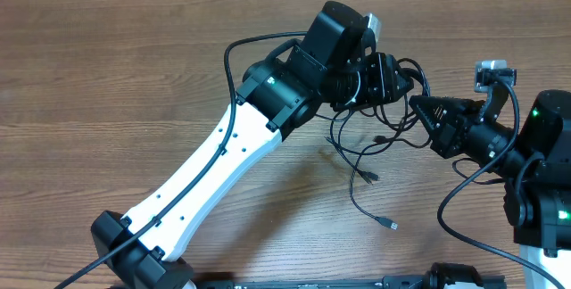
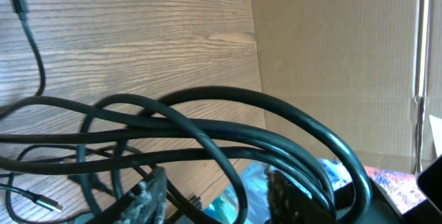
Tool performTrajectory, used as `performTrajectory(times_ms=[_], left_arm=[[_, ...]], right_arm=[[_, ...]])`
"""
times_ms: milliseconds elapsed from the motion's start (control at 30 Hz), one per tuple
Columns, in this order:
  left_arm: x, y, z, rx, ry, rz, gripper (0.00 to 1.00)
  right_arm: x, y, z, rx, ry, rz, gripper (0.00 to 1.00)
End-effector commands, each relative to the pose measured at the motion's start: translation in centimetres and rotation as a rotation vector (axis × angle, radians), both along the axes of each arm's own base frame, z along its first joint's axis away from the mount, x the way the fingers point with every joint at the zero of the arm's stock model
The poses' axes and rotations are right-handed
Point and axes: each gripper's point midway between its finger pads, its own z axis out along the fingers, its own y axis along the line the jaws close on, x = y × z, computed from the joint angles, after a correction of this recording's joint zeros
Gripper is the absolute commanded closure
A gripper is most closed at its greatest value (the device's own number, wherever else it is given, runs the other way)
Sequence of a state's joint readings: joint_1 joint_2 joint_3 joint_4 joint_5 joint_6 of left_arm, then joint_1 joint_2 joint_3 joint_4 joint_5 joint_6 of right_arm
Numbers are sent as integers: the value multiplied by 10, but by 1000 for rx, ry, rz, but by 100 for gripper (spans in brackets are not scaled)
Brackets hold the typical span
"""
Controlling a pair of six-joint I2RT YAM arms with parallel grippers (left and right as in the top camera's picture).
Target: Untangle cables
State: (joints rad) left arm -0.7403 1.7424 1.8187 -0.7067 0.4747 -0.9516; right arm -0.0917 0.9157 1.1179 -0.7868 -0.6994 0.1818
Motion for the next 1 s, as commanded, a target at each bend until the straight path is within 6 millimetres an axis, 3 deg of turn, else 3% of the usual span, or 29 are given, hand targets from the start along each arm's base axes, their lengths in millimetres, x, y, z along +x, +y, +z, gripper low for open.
performTrajectory(times_ms=[0, 67, 567, 633, 767, 967], left_arm=[[0, -2, 4, -2, -9, 7, 59], [-1, -1, 2, 6, 0, 7, 64], [-2, -2, -1, 22, -6, 17, 63], [-2, -2, 0, 23, -8, 20, 69], [-1, -2, 0, 23, -10, 22, 93], [-1, -2, -1, 24, -8, 22, 96]], right_arm=[[-2, 2, 5, 4, -22, 16, 96], [-2, 2, 5, 4, -22, 16, 96], [-5, 6, 7, 21, -24, 45, 96], [-5, 6, 7, 21, -24, 45, 96], [-5, 6, 7, 21, -23, 45, 96], [-5, 6, 7, 21, -20, 44, 96]])
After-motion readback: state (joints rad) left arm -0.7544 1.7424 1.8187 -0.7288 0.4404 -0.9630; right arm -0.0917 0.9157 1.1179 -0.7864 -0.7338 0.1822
